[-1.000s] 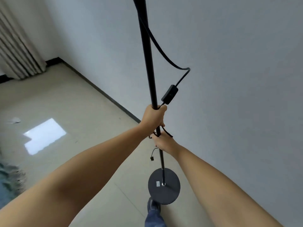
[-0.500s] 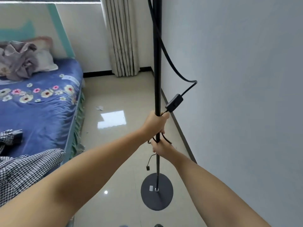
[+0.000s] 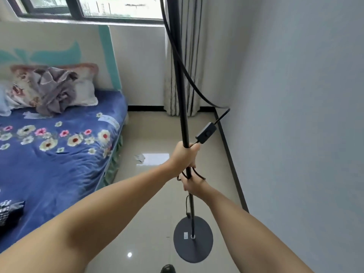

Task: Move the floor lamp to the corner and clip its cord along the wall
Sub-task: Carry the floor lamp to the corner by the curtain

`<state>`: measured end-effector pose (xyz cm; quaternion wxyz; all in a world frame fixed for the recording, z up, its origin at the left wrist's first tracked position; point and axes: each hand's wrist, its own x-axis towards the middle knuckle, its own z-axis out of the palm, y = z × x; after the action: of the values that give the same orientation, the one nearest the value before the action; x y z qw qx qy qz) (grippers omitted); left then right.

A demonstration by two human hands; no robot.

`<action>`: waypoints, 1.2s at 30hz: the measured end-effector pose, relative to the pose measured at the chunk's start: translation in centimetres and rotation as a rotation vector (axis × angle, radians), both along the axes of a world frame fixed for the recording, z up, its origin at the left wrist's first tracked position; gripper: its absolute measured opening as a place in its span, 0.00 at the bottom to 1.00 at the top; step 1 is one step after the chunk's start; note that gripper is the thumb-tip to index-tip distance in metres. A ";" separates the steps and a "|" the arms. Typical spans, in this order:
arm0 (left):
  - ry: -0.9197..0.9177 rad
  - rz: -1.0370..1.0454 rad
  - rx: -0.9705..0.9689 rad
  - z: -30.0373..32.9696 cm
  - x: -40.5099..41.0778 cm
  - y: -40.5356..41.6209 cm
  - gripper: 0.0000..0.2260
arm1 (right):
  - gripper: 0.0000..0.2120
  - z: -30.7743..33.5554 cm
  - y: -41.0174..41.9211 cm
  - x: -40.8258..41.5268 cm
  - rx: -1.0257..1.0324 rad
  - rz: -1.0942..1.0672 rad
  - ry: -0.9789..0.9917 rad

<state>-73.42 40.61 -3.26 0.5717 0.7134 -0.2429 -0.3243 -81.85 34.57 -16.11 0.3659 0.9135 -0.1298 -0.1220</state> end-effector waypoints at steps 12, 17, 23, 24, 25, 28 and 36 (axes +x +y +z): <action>0.007 0.012 -0.042 -0.1 25.0 -21.3 0.21 | 0.20 2.7 -21.5 27.4 -0.010 0.417 0.395; 0.053 0.011 -0.025 -0.2 35.3 -30.8 0.23 | 0.05 3.3 -30.4 36.8 -0.157 0.246 0.537; 0.113 0.007 -0.051 -0.9 48.3 -41.1 0.25 | 0.08 4.6 -39.8 49.0 -0.150 0.395 0.484; 0.116 -0.003 -0.053 -1.2 50.5 -42.9 0.25 | 0.09 4.3 -41.4 51.0 -0.150 0.384 0.443; 0.120 -0.022 -0.052 -1.6 52.7 -44.8 0.26 | 0.11 4.2 -42.8 53.1 -0.146 0.358 0.417; 0.106 -0.104 -0.022 -2.6 59.0 -50.5 0.26 | 0.10 2.7 -47.6 58.7 -0.042 0.240 0.436; 0.031 -0.390 0.082 -2.2 70.0 -65.7 0.21 | 0.19 1.5 -60.9 70.2 0.293 -0.172 0.035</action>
<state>-3.39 -25.08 -5.50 0.4724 0.6704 -0.3541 -0.4494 -11.67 -26.30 -14.63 0.2191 0.9403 -0.1819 -0.1864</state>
